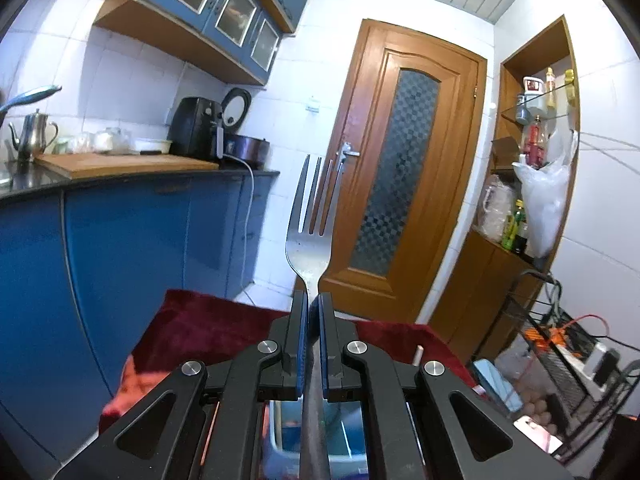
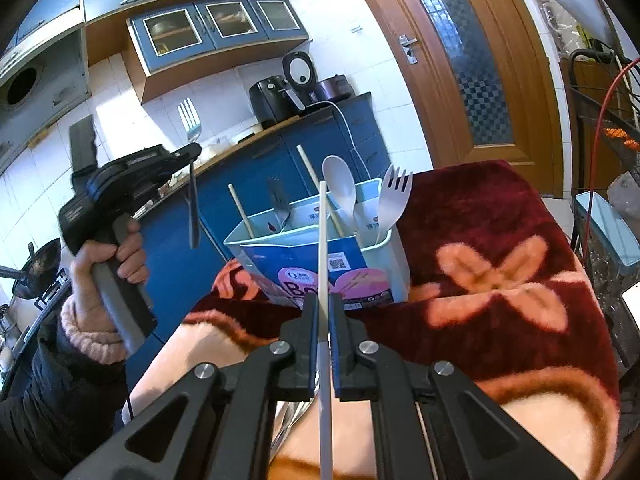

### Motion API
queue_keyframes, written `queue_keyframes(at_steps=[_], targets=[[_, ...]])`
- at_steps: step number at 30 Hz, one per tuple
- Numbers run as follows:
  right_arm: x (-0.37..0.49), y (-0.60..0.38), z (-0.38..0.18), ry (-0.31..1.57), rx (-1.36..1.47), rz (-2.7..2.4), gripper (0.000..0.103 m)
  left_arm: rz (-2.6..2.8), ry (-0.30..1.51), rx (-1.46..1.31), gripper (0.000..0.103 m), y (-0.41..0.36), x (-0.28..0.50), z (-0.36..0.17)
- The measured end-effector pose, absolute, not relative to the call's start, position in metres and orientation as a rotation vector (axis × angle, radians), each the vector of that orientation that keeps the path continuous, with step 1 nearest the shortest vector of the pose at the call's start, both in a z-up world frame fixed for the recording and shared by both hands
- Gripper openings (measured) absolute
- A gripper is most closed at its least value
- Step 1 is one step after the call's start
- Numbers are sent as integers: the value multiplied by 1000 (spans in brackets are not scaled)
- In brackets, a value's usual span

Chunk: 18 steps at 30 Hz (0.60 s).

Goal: Organize utensils
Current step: 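Lift the fork and stick with both tools and carry them over the holder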

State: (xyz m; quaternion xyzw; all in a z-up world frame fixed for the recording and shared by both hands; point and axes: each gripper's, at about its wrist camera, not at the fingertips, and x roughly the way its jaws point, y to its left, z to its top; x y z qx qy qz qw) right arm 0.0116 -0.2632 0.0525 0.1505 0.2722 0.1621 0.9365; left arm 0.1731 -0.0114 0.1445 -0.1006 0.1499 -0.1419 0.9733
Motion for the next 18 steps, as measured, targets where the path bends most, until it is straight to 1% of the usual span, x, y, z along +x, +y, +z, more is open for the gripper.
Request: queue_keyframes(at_steps=[8,18], targets=[[18,-271,53,522,306,335,7,-219,245,-198,5,-27,193,128],[44,-277,67,475,286,304,7,-181,191,-181,5,-36,195,109]])
